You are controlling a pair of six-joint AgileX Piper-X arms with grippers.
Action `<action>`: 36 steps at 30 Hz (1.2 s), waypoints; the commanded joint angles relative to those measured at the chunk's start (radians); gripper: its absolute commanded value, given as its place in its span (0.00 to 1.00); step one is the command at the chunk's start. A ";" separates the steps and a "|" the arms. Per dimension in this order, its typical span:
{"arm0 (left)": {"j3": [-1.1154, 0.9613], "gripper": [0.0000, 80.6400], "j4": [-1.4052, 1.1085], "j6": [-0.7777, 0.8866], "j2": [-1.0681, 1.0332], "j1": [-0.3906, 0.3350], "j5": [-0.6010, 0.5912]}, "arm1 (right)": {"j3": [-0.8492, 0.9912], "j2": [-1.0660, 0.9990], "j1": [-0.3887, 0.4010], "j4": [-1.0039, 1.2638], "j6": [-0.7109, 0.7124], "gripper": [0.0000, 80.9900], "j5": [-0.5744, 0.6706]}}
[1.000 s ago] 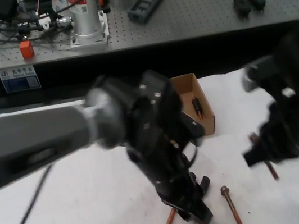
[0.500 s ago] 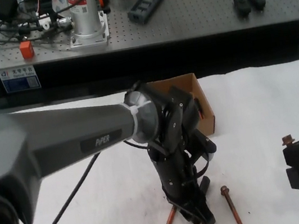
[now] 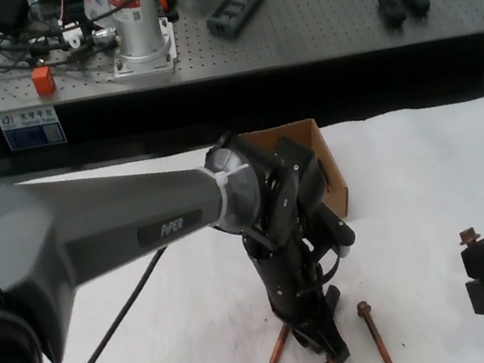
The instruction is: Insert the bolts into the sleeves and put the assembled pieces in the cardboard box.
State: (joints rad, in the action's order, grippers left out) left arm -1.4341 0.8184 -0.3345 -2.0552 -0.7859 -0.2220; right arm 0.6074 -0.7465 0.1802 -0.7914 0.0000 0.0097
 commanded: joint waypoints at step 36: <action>0.795 0.01 -0.924 0.629 1.123 0.003 -0.425 | -0.036 0.008 0.300 1.015 -0.702 0.02 0.396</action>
State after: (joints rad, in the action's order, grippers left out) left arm -0.6352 -0.0950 0.2827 -0.9396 -0.7821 -0.6312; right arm 0.5711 -0.7465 0.4676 0.1475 -0.6960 0.4363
